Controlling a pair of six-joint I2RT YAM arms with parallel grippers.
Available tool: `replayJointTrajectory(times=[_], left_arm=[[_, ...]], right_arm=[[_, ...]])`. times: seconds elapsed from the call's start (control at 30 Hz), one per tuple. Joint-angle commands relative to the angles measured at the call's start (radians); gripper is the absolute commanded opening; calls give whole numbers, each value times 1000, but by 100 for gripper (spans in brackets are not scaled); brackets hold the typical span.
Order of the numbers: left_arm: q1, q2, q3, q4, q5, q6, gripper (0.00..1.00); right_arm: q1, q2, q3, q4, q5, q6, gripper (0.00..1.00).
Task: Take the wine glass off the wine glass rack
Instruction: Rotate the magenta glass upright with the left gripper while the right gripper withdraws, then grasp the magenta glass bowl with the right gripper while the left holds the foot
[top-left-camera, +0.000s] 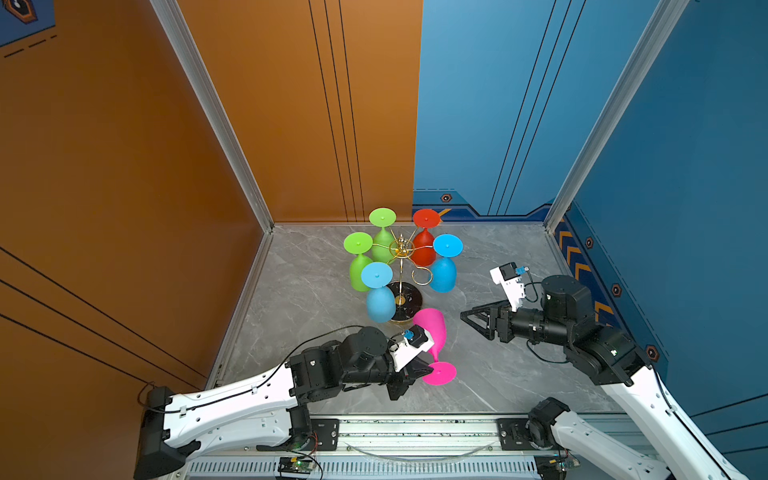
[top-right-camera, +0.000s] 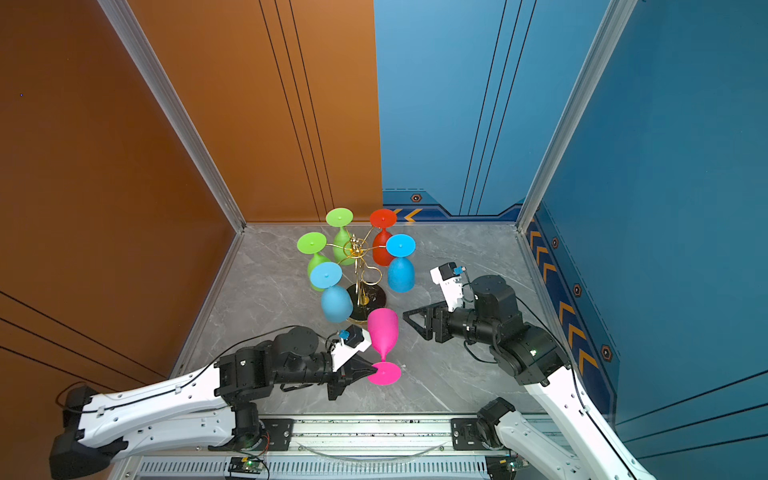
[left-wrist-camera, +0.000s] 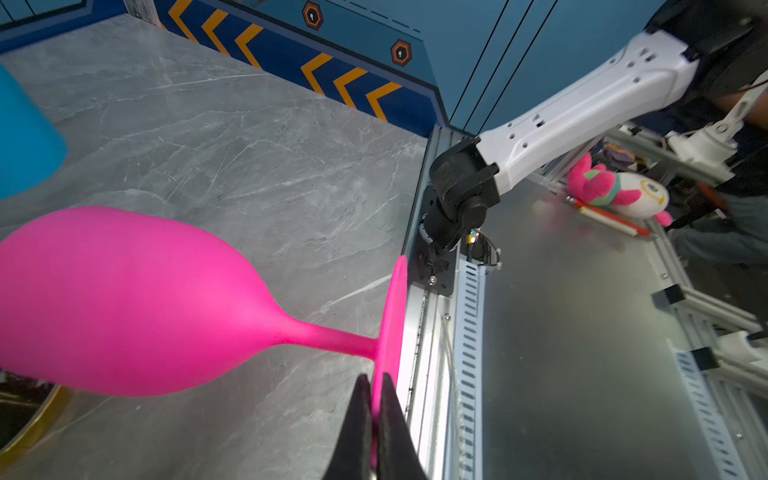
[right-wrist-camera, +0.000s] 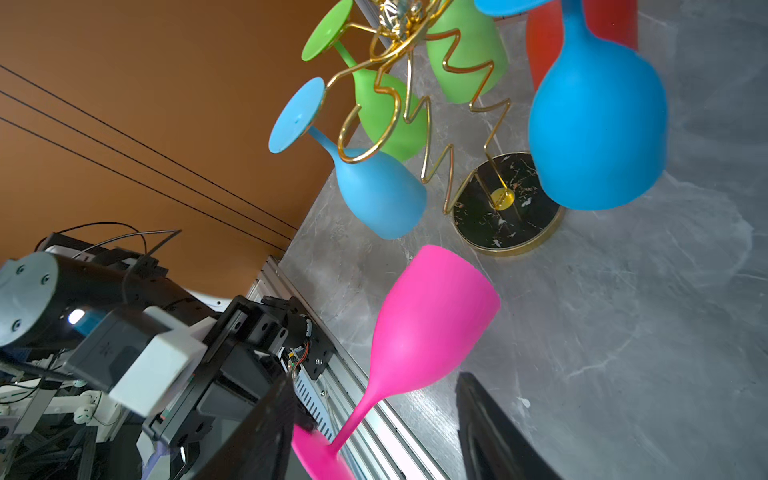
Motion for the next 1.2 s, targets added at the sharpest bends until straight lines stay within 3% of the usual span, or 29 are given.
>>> replayJointTrajectory(times=[0.0, 0.27, 0.63, 0.9, 1.17], left_arm=[[-72, -3, 22, -62, -188, 201, 0], [-272, 37, -8, -61, -522, 527, 0], [-402, 102, -64, -23, -906, 838, 0], [-460, 166, -145, 203, -1116, 1088, 0], [-465, 196, -178, 320, -1204, 1251, 0]], right_arm=[[-20, 29, 30, -66, -2, -12, 64], [-69, 107, 79, -111, -19, -18, 67], [-94, 178, 168, -141, -47, -8, 66], [-96, 241, 240, -205, -78, -39, 60], [-95, 261, 259, -266, -85, -90, 57]])
